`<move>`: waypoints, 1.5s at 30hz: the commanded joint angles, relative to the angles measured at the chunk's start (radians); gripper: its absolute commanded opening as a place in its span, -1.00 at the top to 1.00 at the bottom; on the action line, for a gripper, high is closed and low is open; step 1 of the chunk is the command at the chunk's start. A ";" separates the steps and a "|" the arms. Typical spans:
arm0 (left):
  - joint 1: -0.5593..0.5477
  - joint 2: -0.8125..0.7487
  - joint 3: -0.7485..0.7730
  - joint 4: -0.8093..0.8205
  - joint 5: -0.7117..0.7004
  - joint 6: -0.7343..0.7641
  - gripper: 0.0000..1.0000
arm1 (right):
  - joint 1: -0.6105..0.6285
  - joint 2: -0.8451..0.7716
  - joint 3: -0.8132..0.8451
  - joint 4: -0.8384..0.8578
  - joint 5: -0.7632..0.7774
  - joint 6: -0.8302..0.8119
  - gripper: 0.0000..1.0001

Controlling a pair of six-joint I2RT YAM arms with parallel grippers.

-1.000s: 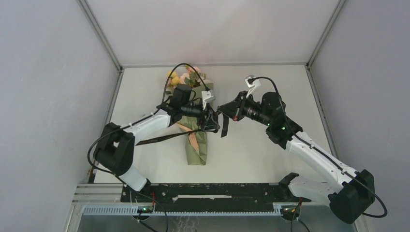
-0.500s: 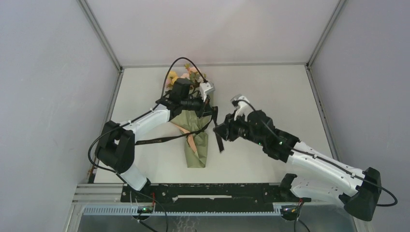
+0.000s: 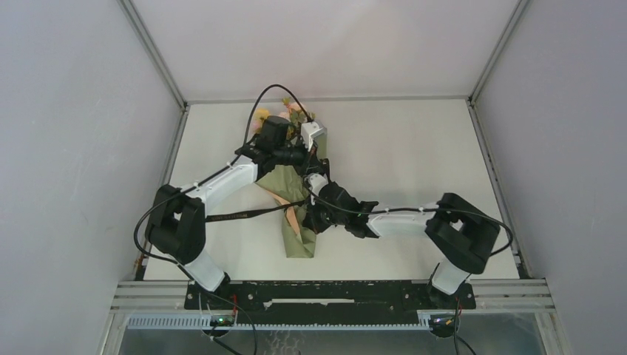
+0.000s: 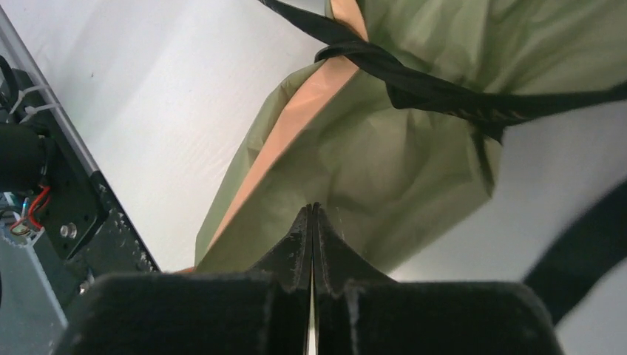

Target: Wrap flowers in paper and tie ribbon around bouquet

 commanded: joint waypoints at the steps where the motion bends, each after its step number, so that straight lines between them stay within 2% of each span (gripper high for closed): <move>1: 0.018 -0.083 0.109 -0.016 -0.004 -0.015 1.00 | -0.003 0.092 0.054 0.181 -0.089 0.000 1.00; 8: 0.020 -0.108 0.202 -0.116 0.039 -0.034 1.00 | 0.028 0.170 0.032 0.156 -0.063 0.007 1.00; 13: 0.025 -0.127 0.173 -0.123 0.019 -0.012 1.00 | 0.066 0.079 0.024 0.104 0.001 -0.041 1.00; 18: 0.037 -0.111 0.142 -0.125 0.005 -0.007 1.00 | 0.065 -0.131 -0.002 0.100 0.036 -0.055 0.49; 21: 0.038 -0.107 0.134 -0.133 0.006 -0.002 1.00 | 0.019 -0.219 -0.026 0.133 0.042 -0.019 0.21; 23: 0.038 -0.103 0.131 -0.134 0.006 -0.002 1.00 | -0.012 -0.250 -0.027 0.143 0.075 0.014 0.09; 26: 0.038 -0.099 0.128 -0.134 0.008 -0.009 1.00 | -0.046 -0.264 -0.030 0.157 0.205 0.088 -0.01; 30: 0.039 -0.092 0.125 -0.135 0.016 -0.019 1.00 | -0.088 -0.222 -0.041 0.254 0.254 0.131 -0.12; 36: 0.038 -0.090 0.119 -0.135 0.018 -0.022 1.00 | -0.161 -0.127 -0.039 0.386 0.199 0.191 -0.14; 45: 0.038 -0.067 0.101 -0.132 0.025 -0.023 1.00 | -0.222 0.049 0.060 0.459 -0.010 0.228 -0.07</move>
